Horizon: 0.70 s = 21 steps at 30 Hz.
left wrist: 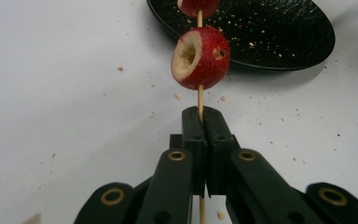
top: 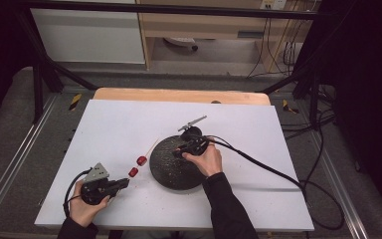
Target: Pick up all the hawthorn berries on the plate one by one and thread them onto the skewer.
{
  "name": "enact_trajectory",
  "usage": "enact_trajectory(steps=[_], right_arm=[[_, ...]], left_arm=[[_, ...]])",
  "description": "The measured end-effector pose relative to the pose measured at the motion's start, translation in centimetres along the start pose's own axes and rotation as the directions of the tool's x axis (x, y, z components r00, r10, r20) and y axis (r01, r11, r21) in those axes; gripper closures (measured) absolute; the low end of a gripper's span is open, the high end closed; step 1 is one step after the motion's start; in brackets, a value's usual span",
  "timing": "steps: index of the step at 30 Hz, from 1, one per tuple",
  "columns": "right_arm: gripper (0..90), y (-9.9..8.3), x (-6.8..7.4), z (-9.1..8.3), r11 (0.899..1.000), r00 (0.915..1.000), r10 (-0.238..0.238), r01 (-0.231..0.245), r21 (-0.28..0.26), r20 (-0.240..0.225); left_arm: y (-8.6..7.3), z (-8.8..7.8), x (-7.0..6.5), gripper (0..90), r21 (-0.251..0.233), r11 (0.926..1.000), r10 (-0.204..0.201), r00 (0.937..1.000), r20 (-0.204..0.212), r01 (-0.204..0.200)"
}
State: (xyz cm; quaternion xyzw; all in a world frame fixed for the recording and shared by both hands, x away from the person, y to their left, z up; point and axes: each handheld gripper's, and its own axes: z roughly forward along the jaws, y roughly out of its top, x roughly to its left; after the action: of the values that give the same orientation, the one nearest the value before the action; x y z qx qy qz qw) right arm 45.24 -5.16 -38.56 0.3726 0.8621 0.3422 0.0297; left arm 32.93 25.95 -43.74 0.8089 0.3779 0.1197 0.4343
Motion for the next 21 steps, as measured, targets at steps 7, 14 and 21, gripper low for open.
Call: enact_trajectory(steps=[7,14,21], right_arm=[[62.5,-2.0,-0.4,-1.0,0.996,0.9990,0.038,-0.040,-0.084,-0.024],[62.5,-3.8,-0.4,-2.0,0.975,0.9948,0.082,-0.092,-0.202,-0.061],[62.6,-5.8,-1.0,-2.8,0.927,0.9794,0.158,-0.191,-0.322,-0.127]], left_arm=[[0.2,0.2,-0.4,88.5,-0.005,1.0000,0.003,1.0000,-0.002,-0.003],[0.5,0.5,-1.0,88.5,-0.008,0.9999,0.009,0.9999,-0.005,-0.009],[1.1,1.0,-1.7,88.5,-0.013,0.9998,0.011,0.9999,0.000,-0.011]])
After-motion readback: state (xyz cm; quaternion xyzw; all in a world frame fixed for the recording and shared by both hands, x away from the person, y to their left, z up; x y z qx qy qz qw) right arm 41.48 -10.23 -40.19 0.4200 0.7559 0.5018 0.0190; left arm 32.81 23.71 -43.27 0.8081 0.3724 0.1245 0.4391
